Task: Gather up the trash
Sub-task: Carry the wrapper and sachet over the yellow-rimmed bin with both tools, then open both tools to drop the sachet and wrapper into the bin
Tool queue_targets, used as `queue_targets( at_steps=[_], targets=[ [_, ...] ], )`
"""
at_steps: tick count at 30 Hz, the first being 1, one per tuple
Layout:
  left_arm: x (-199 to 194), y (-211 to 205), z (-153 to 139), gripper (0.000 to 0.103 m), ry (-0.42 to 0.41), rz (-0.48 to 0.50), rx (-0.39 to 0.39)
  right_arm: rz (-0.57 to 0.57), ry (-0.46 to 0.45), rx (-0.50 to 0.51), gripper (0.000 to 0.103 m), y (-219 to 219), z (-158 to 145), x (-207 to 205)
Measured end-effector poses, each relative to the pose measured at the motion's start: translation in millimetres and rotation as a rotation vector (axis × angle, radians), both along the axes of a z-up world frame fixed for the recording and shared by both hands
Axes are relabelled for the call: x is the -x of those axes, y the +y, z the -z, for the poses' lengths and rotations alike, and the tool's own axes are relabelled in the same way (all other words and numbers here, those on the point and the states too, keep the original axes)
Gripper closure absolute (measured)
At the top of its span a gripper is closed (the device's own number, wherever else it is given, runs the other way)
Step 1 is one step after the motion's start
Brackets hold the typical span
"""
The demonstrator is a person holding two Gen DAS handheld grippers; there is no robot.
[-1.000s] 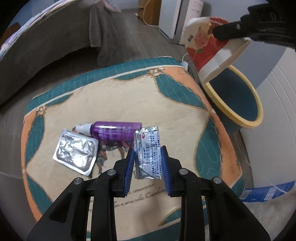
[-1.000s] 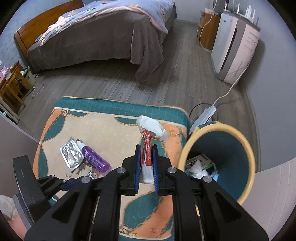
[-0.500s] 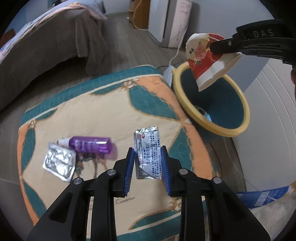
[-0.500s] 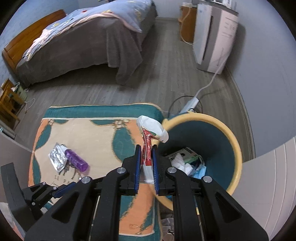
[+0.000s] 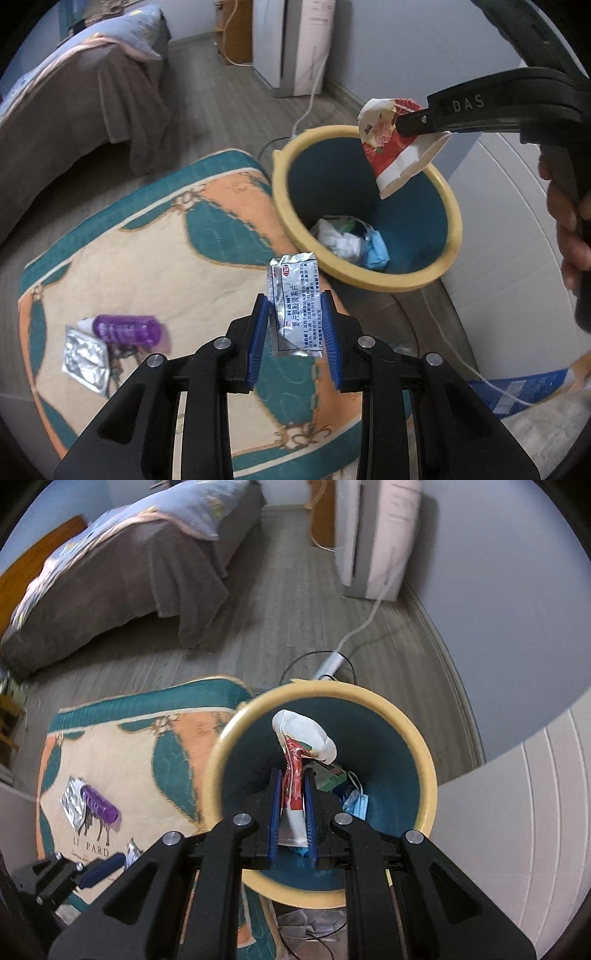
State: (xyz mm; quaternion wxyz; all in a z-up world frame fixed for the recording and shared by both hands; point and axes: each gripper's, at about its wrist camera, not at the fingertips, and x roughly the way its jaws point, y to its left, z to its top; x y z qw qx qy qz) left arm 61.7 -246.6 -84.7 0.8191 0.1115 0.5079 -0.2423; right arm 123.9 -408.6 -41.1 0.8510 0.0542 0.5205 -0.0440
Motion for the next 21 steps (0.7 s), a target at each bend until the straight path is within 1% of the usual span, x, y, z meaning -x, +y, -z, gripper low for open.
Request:
queue_targets(
  at_steps=[3,7,9,13,16,21],
  targets=[
    [0,-9,6,0.073,0.015,0.022,0.005,0.042,0.007,-0.029,0.092,-22,9,2],
    [-4,-24,12,0.073,0.037,0.042,0.023,0.094,0.034,-0.112,0.092,-48,27,2],
    [-8,-32,14,0.073,0.039,0.051,0.023,0.111,0.046,-0.112,0.092,-55,32,2],
    [-21,-55,17,0.073,0.02,0.098,-0.007,0.135,0.051,-0.131,0.092,-63,38,1],
    [-35,-69,17,0.073,0.021,0.113,0.005,0.137,0.054,-0.124,0.092,-64,42,0],
    [-55,-89,9,0.071,-0.041,0.133,0.011,0.161,0.034,-0.153,0.092,-72,43,-1]
  ],
)
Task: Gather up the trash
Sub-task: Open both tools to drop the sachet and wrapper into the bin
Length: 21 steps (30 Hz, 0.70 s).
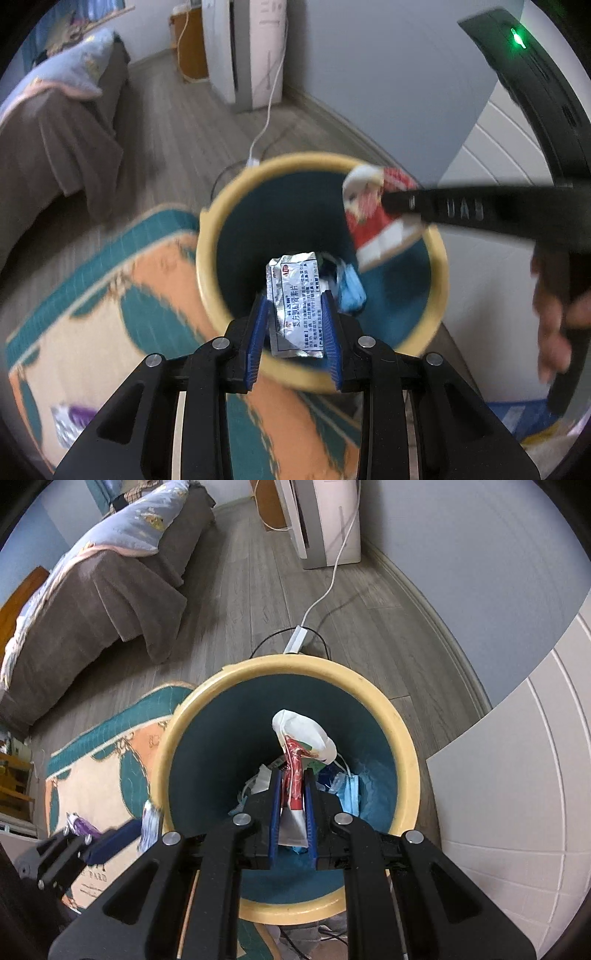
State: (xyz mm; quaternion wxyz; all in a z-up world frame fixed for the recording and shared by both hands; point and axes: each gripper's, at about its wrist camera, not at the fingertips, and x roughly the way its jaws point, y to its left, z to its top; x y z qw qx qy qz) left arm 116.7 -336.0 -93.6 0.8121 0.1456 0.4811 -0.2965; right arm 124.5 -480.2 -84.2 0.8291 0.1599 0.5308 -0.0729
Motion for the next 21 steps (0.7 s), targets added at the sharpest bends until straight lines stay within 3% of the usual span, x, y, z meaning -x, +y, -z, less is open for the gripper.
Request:
queue_targets(
  at_steps=[1,5,8,13,14,16,20,21],
  targets=[
    [-4,-2,-1,0.068,0.002,0.001,0.005,0.0,-0.008,-0.004,0.092,0,0,0],
    [-7,-4,-2,0.038,-0.03,-0.008,-0.003,-0.004,-0.034,0.001,0.092,2,-4,0],
    [-4,2,1,0.026,-0.033,-0.016,0.011,-0.008,-0.045,0.011,0.092,4,-5,-2],
    [-8,13,11,0.022,-0.02,-0.053,-0.007,-0.036,-0.049,0.057,0.088,13,-3,-9],
    [-8,14,11,0.021,-0.022,-0.057,-0.01,-0.036,-0.058,0.064,0.085,14,-4,-10],
    [-9,18,12,0.018,-0.021,-0.067,-0.01,-0.022,-0.084,0.076,0.067,14,-10,-11],
    [-11,24,13,0.015,-0.027,-0.083,-0.013,-0.015,-0.108,0.095,0.049,15,-16,-11],
    [-11,26,12,0.014,-0.031,-0.088,-0.015,-0.017,-0.11,0.1,0.039,15,-17,-12]
  ],
)
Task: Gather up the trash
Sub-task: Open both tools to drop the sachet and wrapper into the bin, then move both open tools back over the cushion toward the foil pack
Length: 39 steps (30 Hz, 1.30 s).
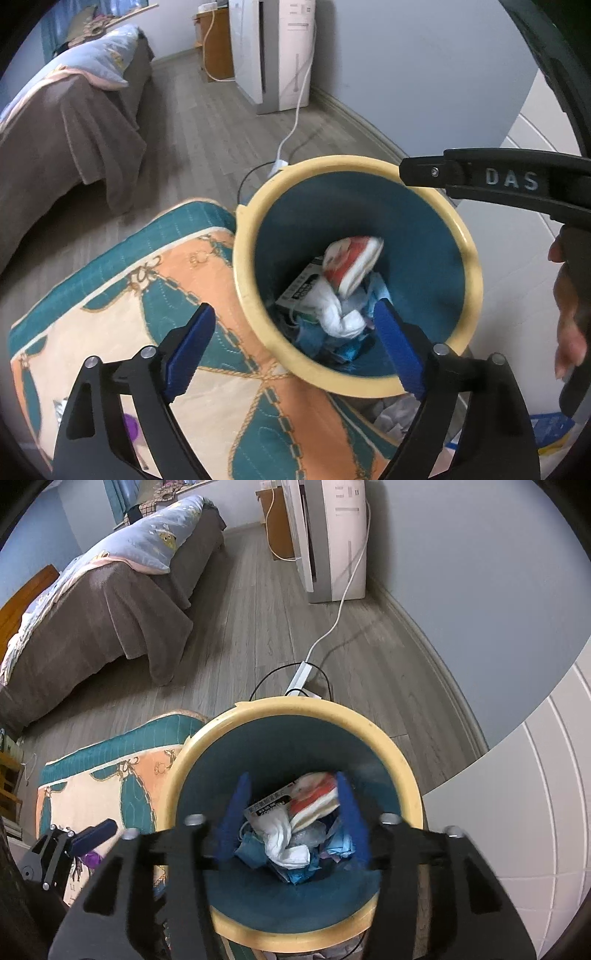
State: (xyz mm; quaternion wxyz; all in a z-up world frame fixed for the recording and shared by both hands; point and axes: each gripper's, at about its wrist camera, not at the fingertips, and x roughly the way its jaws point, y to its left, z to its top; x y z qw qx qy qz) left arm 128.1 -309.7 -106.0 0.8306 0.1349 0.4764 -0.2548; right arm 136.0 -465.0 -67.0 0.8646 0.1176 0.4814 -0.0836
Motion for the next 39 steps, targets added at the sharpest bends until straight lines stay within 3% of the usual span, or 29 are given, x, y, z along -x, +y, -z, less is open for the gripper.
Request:
queue_targets(
  at_steps=[3,4,14,22,25,29,34,39],
  targets=[
    [-1,3,-1,0.011,-0.011,-0.021,-0.003,0.002,-0.008,0.025,0.011,4,-5,0],
    [-2,5,-2,0.01,-0.015,-0.032,-0.006,0.007,-0.013,0.031,0.006,6,-7,1],
    [8,51,-22,0.007,-0.074,-0.125,-0.046,-0.074,-0.066,0.021,0.006,52,-40,-4],
    [20,159,-58,0.007,-0.085,-0.251,-0.077,-0.162,-0.105,0.034,0.006,120,-66,-6],
    [26,206,-77,0.006,-0.117,-0.327,-0.086,-0.173,-0.101,-0.005,0.006,152,-64,-6],
    [36,267,-89,0.006,-0.129,-0.443,-0.079,-0.231,-0.088,0.044,0.006,199,-59,-5],
    [40,321,-83,0.006,-0.12,-0.555,-0.086,-0.336,-0.042,0.084,0.006,256,-43,-7],
    [40,356,-71,0.006,-0.108,-0.597,-0.105,-0.439,-0.045,0.083,0.006,303,-32,-11]
  ],
)
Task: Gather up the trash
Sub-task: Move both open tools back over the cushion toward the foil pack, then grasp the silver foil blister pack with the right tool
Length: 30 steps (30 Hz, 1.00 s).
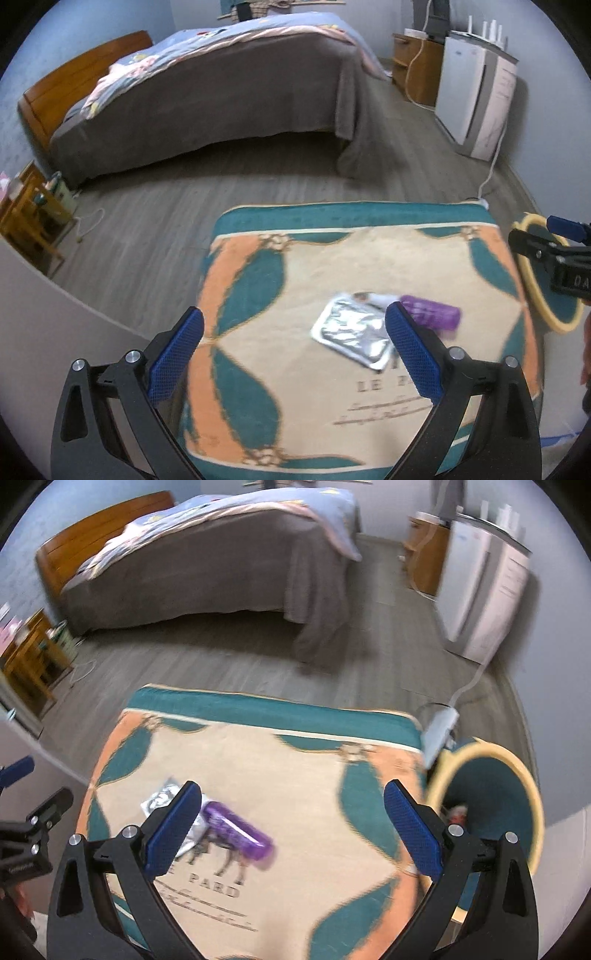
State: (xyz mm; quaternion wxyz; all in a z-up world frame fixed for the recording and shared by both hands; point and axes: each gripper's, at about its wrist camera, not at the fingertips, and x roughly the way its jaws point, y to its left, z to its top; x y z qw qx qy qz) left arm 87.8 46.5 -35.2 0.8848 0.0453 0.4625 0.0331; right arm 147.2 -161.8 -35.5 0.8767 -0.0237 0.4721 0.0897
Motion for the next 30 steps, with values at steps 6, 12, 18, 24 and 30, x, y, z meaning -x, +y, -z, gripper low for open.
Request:
queue_targets(
  at_steps=[6,12,18,24,30],
  targets=[
    [-16,40,11,0.006,0.014,-0.068,0.002,-0.059,0.063,-0.012,0.006,41,31,-15],
    [-33,74,11,0.006,0.01,-0.141,0.1,-0.251,0.084,0.058,0.006,83,62,-15],
    [-47,92,18,0.006,0.033,-0.175,0.108,-0.421,0.163,0.043,0.009,115,90,-8],
    [-55,107,22,0.006,0.047,-0.204,0.151,-0.524,0.259,0.0,0.024,138,110,-4],
    [-61,106,26,0.006,0.058,-0.184,0.127,-0.556,0.291,0.083,0.024,152,130,-6]
  ],
)
